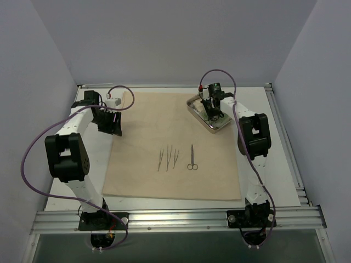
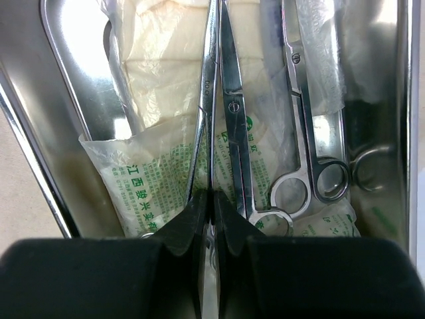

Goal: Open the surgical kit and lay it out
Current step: Pick up the medical item from the container, then place the medical item in the surgical kit.

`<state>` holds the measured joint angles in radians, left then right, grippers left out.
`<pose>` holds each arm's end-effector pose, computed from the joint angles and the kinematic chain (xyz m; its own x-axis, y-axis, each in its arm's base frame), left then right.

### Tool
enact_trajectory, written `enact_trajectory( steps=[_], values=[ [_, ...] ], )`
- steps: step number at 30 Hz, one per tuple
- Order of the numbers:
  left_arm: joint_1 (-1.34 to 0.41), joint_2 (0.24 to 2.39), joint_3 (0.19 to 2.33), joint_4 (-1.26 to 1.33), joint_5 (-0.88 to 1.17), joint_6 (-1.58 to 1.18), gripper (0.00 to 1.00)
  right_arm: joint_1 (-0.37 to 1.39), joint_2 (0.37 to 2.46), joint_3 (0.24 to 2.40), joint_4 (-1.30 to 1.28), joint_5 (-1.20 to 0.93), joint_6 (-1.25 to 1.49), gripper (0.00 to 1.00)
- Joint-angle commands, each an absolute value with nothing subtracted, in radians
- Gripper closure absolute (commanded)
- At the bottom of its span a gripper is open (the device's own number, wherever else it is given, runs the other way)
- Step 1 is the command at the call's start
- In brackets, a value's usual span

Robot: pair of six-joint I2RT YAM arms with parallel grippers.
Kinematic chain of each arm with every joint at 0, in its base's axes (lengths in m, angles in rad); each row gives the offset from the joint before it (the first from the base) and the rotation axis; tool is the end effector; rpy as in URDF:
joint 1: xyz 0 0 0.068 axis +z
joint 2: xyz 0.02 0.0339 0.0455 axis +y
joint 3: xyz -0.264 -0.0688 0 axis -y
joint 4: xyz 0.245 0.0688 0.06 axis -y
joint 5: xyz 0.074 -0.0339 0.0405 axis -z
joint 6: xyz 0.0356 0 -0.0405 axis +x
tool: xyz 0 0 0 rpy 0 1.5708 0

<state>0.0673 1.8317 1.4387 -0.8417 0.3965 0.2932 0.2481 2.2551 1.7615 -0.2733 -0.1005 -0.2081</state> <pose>0.3727 0.0113 0.2293 -0.8829 0.2077 -0.4211 0.3345 0.9076 -0.2537 0.4934 0.1287 0.1789 -0.5932 -0.3623 -0.7189 -0.4465 0.8911 -0.0806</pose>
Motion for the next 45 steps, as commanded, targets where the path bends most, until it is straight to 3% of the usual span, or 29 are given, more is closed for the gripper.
enact_trajectory(
  steps=[1, 13, 20, 32, 37, 45],
  values=[
    [0.074, 1.825, 1.480, -0.851, 0.419, 0.298, 0.39, 0.242, 2.168, 1.781, -0.318, -0.089, -0.232, 0.99],
    [0.074, 1.810, 1.482, -0.856, 0.426, 0.299, 0.39, 0.244, 2.085, 1.767, -0.253, -0.069, -0.233, 1.00],
    [0.074, 1.801, 1.480, -0.857, 0.426, 0.299, 0.39, 0.247, 1.970, 1.711, -0.124, -0.051, -0.083, 1.00],
    [0.074, 1.749, 1.445, -0.825, 0.457, 0.299, 0.39, 0.455, 1.433, 1.105, -0.063, 0.173, 0.396, 1.00],
    [0.074, 1.729, 1.431, -0.816, 0.482, 0.298, 0.39, 0.557, 1.358, 0.838, -0.069, 0.172, 0.541, 1.00],
    [0.074, 1.718, 1.430, -0.815, 0.499, 0.293, 0.39, 0.604, 1.368, 0.672, 0.037, 0.118, 0.554, 1.00]
  ],
)
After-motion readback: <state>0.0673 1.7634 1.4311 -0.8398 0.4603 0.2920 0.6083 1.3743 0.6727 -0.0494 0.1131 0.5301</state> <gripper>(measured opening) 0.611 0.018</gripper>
